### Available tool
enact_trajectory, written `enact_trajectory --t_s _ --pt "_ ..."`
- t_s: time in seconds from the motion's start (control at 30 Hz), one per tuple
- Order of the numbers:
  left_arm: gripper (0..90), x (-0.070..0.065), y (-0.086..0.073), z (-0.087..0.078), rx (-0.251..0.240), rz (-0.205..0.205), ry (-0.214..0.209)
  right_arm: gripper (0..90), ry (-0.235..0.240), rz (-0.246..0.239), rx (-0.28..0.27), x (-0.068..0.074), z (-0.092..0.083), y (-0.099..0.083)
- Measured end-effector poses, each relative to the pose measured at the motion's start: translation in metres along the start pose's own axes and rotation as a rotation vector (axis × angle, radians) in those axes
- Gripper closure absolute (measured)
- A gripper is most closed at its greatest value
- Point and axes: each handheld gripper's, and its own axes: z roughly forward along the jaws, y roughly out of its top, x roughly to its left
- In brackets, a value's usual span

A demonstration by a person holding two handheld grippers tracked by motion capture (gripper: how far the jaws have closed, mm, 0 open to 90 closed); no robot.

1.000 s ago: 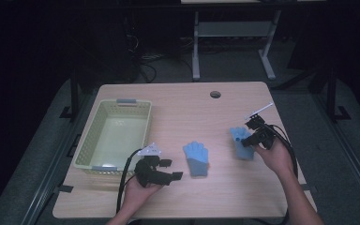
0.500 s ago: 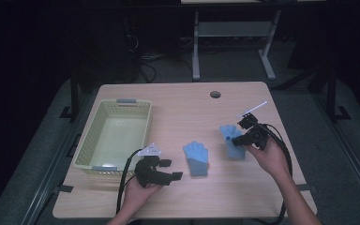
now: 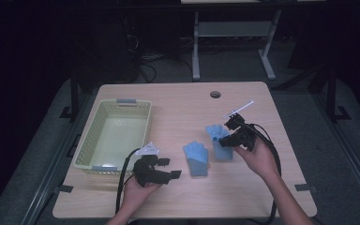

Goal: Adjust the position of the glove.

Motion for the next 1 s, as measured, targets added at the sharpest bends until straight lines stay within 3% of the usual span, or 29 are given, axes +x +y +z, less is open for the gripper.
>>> enact_trajectory --t_s 0.37,1.0 --pt "24.6 0.0 0.0 -0.001 -0.008 -0.002 0.002 81.4 0.018 -0.035 0.011 0.017 0.009 0.007" --pt "24.6 0.002 -0.001 -0.001 -0.004 -0.006 0.003 80.9 0.061 -0.039 0.024 0.036 0.033 0.012"
